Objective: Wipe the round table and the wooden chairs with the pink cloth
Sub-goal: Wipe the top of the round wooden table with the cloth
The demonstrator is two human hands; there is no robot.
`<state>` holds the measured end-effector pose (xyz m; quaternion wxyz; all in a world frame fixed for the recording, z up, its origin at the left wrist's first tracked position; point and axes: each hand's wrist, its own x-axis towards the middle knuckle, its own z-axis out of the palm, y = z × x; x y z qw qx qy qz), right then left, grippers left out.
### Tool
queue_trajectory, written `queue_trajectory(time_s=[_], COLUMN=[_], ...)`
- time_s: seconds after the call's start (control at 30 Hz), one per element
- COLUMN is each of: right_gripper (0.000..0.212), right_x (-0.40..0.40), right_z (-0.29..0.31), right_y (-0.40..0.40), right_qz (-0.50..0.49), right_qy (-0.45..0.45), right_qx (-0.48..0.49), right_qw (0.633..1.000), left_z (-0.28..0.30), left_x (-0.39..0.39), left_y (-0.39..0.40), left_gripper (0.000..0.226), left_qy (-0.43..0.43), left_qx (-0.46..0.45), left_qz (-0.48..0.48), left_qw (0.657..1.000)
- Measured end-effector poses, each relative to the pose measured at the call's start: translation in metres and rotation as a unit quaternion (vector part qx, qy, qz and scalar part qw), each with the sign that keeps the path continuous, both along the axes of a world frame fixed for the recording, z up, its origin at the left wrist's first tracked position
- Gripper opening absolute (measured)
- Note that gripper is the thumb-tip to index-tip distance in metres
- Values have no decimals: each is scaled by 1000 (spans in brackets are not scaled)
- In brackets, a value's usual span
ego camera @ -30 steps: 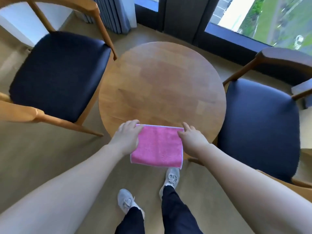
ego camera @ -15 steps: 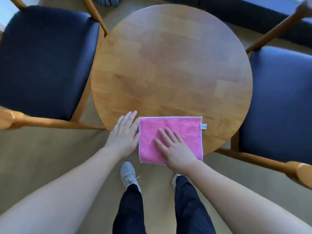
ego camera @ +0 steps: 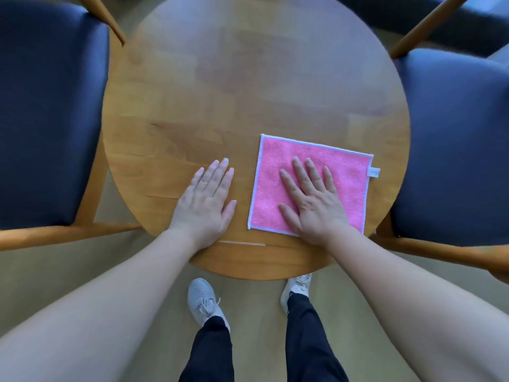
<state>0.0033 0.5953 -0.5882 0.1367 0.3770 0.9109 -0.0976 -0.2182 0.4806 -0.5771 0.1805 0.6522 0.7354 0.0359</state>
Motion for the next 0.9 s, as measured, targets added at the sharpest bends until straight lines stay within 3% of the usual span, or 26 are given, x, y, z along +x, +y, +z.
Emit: queue_trajectory(time_s=[0.47,0.9], right_gripper=[69,69], right_x=[-30,-37], right_z=[-7,-11], right_y=[155,145], right_qz=[-23,-52], right_qy=[19,26], right_qx=[49,41], right_qw=[998,997], left_z=[-20,-19], left_x=[-28,-28], left_y=[140,140], left_gripper=[65,66], left_qy=[85,82], left_qx=[17,21], left_qz=[83,80], left_qw=[993,993])
